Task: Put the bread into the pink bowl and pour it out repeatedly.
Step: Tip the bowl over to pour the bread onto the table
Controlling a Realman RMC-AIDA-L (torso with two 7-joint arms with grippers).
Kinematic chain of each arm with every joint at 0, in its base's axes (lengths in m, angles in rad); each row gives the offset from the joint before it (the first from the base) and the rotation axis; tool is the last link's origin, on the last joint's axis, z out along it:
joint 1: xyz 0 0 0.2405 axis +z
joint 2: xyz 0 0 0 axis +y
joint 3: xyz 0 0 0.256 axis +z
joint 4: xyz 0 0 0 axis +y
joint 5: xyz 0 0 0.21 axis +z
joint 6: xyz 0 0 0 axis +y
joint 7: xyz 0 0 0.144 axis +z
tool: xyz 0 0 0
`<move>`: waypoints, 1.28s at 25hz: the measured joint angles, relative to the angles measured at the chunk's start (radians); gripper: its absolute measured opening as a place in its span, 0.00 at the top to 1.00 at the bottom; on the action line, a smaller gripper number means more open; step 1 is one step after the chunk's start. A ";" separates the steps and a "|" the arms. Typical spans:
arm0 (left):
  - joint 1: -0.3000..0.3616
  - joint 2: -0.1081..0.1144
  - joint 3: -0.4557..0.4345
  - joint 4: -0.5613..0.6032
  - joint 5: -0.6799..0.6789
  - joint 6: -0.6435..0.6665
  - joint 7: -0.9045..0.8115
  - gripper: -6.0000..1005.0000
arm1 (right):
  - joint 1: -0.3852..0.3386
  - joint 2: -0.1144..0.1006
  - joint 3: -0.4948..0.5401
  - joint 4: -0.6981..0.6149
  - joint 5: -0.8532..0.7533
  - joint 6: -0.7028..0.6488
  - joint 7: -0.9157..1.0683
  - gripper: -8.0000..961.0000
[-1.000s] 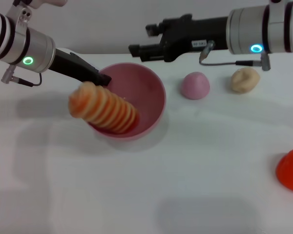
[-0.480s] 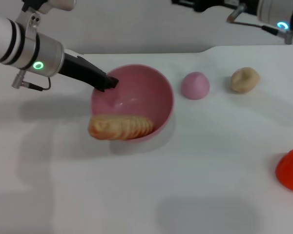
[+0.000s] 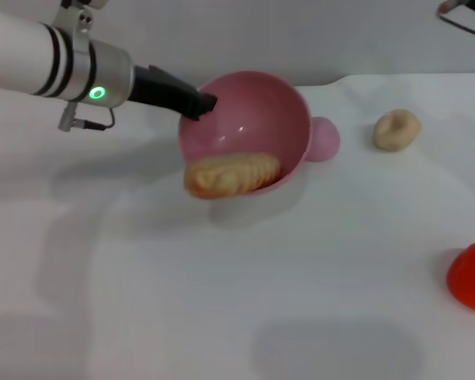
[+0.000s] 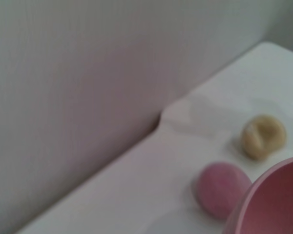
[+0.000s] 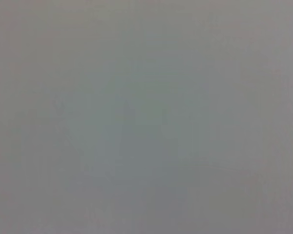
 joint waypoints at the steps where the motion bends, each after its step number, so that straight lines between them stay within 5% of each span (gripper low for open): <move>1: 0.004 0.000 0.018 0.000 -0.016 -0.028 0.000 0.92 | -0.008 0.000 0.009 0.020 0.076 0.006 -0.069 0.26; 2: 0.010 0.000 0.044 0.000 -0.037 -0.067 0.001 0.92 | -0.024 0.000 0.015 0.064 0.223 0.036 -0.216 0.26; 8: 0.053 0.000 0.208 0.002 -0.152 -0.314 0.008 0.92 | -0.044 -0.002 0.008 0.186 0.485 0.147 -0.523 0.26; 19: 0.178 -0.004 0.645 0.053 -0.294 -0.923 0.008 0.92 | -0.058 -0.003 0.043 0.247 0.585 0.225 -0.616 0.26; 23: 0.189 -0.004 0.699 0.051 -0.293 -1.012 0.010 0.92 | -0.060 -0.002 0.044 0.278 0.644 0.266 -0.669 0.26; 32: 0.242 -0.005 0.982 0.027 -0.245 -1.437 0.012 0.92 | -0.065 -0.001 0.045 0.275 0.691 0.272 -0.674 0.26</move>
